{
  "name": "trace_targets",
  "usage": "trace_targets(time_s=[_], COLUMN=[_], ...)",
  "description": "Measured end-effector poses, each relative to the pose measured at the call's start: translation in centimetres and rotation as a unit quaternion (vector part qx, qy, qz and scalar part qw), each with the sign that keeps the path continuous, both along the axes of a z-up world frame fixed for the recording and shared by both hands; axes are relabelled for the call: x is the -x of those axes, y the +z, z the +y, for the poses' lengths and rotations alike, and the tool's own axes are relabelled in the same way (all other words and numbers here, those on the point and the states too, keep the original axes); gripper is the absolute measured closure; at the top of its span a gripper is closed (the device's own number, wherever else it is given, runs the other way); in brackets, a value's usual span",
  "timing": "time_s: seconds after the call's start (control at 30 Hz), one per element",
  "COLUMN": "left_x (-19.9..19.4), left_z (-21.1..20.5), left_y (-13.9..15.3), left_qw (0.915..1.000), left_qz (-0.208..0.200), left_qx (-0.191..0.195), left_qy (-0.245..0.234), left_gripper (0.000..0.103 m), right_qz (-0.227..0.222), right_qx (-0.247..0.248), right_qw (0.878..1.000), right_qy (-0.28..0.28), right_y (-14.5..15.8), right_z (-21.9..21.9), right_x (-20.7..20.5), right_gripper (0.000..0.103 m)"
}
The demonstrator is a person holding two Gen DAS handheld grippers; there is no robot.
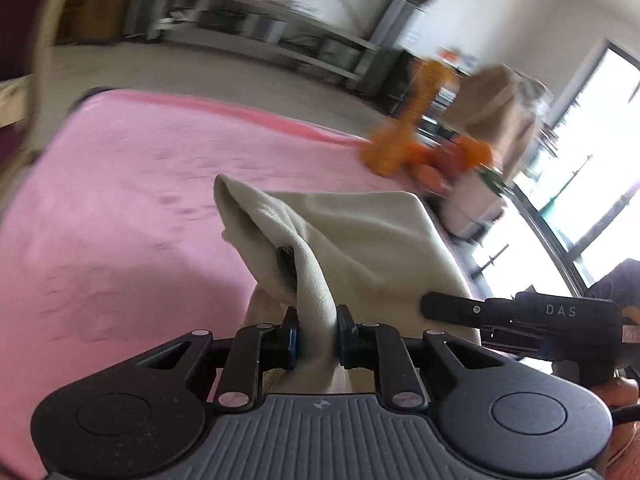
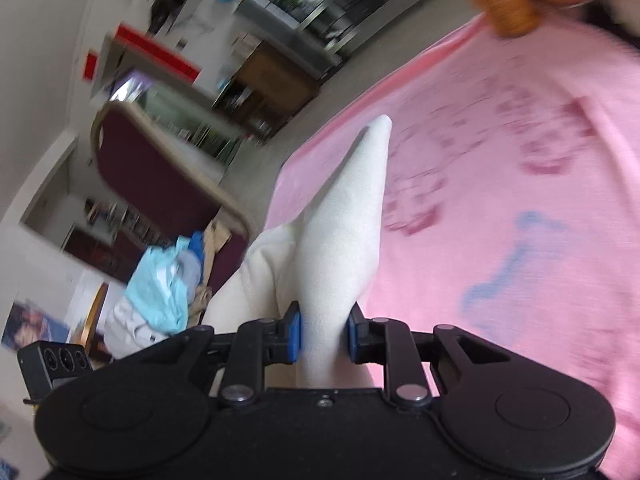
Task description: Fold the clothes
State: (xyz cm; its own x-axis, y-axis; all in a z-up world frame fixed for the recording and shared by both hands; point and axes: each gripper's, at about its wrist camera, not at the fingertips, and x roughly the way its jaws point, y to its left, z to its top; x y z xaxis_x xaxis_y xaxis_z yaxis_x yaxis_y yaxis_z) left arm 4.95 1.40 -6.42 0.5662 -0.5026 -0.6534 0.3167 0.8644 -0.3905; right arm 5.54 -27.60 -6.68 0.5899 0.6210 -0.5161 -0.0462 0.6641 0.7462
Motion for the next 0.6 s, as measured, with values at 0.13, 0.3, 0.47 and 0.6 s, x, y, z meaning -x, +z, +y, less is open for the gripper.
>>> trace_targets(time_s=[0.13, 0.3, 0.47, 0.6], left_x=[-0.7, -2.2, -3.3, -5.3], left_z=[-7.6, -17.2, -23.8, -25.5], left_y=[-0.1, -0.8, -2.3, -7.1], left_qw=[0.9984, 0.9935, 0.991, 0.9925], left_qz=[-0.004, -0.02, -0.047, -0.001], left_qx=[0.001, 0.0, -0.011, -0.079], left_qy=[-0.057, -0.112, -0.124, -0.093], left_gripper=[0.088, 0.088, 0.086, 0.076], right_qz=[-0.007, -0.032, -0.056, -0.016], right_qx=[0.017, 0.025, 0.028, 0.083], right_qw=[0.998, 0.992, 0.987, 0.97], right_qy=[-0.063, -0.119, -0.15, -0.228], right_y=[1.2, 1.4, 0.5, -3.4], right_z=[-6.8, -14.2, -19.6, -23.1], right_x=[2.3, 3.5, 2.3, 1.1], right_gripper=[0.082, 0.082, 0.082, 0.059])
